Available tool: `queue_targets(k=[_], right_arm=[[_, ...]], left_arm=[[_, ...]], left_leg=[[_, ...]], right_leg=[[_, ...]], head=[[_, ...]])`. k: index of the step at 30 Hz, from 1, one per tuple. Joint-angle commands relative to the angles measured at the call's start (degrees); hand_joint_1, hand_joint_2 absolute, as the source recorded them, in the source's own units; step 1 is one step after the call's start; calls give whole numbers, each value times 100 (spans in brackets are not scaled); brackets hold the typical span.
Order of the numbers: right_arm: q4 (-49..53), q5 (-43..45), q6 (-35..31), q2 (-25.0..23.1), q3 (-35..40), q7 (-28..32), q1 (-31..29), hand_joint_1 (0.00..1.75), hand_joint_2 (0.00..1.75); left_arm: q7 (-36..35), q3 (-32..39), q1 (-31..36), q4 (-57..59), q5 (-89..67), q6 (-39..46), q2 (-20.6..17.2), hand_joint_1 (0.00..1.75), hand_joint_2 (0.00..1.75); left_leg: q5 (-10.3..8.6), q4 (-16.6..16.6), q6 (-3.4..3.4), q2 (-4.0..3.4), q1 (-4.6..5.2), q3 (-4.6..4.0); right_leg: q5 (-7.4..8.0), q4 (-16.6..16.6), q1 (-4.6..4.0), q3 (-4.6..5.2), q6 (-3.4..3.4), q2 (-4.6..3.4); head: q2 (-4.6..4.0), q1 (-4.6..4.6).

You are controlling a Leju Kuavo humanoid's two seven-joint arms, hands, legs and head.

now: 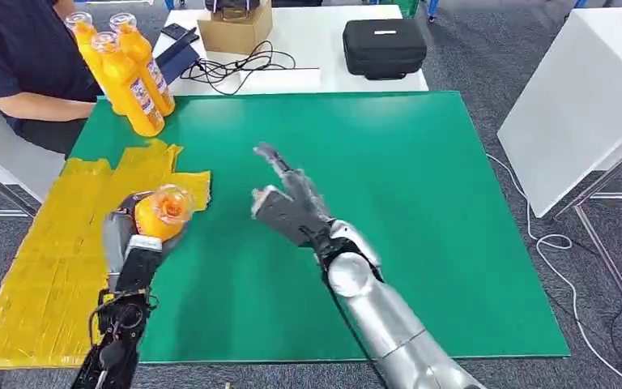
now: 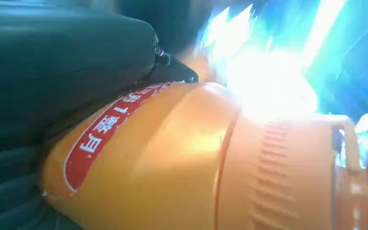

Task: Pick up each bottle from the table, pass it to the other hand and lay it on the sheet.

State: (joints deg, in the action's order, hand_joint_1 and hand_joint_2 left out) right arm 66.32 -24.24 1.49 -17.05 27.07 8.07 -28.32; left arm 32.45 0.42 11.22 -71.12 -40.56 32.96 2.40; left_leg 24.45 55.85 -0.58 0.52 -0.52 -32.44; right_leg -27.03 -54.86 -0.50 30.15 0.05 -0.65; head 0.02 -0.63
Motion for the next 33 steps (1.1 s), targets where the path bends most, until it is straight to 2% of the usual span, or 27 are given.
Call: queue_targets(k=[1, 6, 8, 9, 10, 12, 15, 19, 20, 21, 24, 26, 27, 33], right_arm=[[995, 238, 298, 678, -659, 181, 398, 0, 0], [824, 299, 350, 672, -427, 257, 225, 0, 0], [875, 345, 387, 693, -366, 285, 211, 0, 0], [906, 348, 404, 708, -329, 280, 210, 0, 0], [936, 343, 417, 746, -258, 270, 206, 0, 0], [907, 353, 447, 821, -141, 269, 183, 0, 0], [908, 370, 445, 877, -53, 254, 241, 0, 0], [647, 480, 398, 1002, 62, 396, 110, 0, 0], [647, 480, 398, 1002, 62, 396, 110, 0, 0], [616, 522, 376, 1047, 86, 424, 87, 0, 0], [665, 552, 352, 1104, 46, 427, 142, 0, 0], [710, 554, 348, 1122, 26, 427, 194, 0, 0], [752, 553, 348, 1120, 12, 424, 235, 0, 0], [879, 426, 254, 1123, -77, 432, 523, 0, 0]], left_arm=[[-736, 1475, 1236, 1739, -4104, 704, -114, 175, 175], [-1644, 952, 1426, 2343, -4753, 704, -351, 175, 175], [-1872, 821, 1521, 2629, -4900, 704, -407, 175, 175], [-2013, 720, 1547, 2808, -4944, 704, -461, 175, 175], [-2158, 547, 1583, 2946, -4944, 704, -528, 175, 175], [-2466, 188, 1700, 3417, -4773, 704, -647, 175, 175], [-2432, 257, 1818, 3867, -4800, 704, -703, 175, 175], [-2217, 267, 2207, 5063, -4708, 647, -779, 175, 175], [-2217, 267, 2207, 5063, -4708, 647, -779, 94, 175], [-2134, 161, 2413, 5494, -4802, 266, -816, 0, 175], [-1800, 113, 2489, 5627, -4769, -397, -786, 0, 175], [-1743, 108, 2495, 5613, -4758, -469, -774, 0, 175], [-1704, 82, 2501, 5621, -4773, -570, -770, 0, 0], [-1214, 169, 2550, 5643, -4551, -1096, -739, 0, 0]], left_leg=[[1, 0, -2, 34, -7, 21], [0, -3, -2, 4, 2, 15], [0, -3, 0, 8, 1, 16], [11, -1, 1, 12, -5, 41], [2, -2, 0, 12, 1, 21], [9, 0, 1, 10, -4, 37], [1, -2, -1, 5, 2, 19], [1, -3, -1, 5, 0, 22], [4, -1, -2, 3, -1, 27], [3, 0, -2, -1, -1, 21], [1, -1, -2, 5, 1, 16], [3, 1, -2, 8, -1, 18], [3, 1, -2, 2, -1, 15], [0, -7, -1, 18, 3, 42]], right_leg=[[-6, 13, -7, -39, 13, 43], [-2, 5, 1, -21, 8, 11], [-3, 5, 1, -21, 7, 14], [-12, 11, -6, -52, 15, 25], [-6, 6, 0, -28, 9, 19], [-10, 10, -4, -47, 14, 23], [-2, 5, 1, -23, 10, 11], [-2, 7, -1, -28, 11, 13], [-3, 7, -2, -33, 13, 12], [-2, 6, -2, -26, 11, 7], [-2, 4, 0, -22, 9, 12], [-4, 6, -1, -28, 11, 14], [-2, 5, -2, -23, 9, 9], [1, 11, 2, -53, 10, 22]], head=[[0, 4], [0, 0], [0, 0], [0, 0], [0, 2], [0, 0], [0, 0], [0, 0], [0, 0], [0, 2], [0, 2], [0, 2], [0, 0], [0, -2]])
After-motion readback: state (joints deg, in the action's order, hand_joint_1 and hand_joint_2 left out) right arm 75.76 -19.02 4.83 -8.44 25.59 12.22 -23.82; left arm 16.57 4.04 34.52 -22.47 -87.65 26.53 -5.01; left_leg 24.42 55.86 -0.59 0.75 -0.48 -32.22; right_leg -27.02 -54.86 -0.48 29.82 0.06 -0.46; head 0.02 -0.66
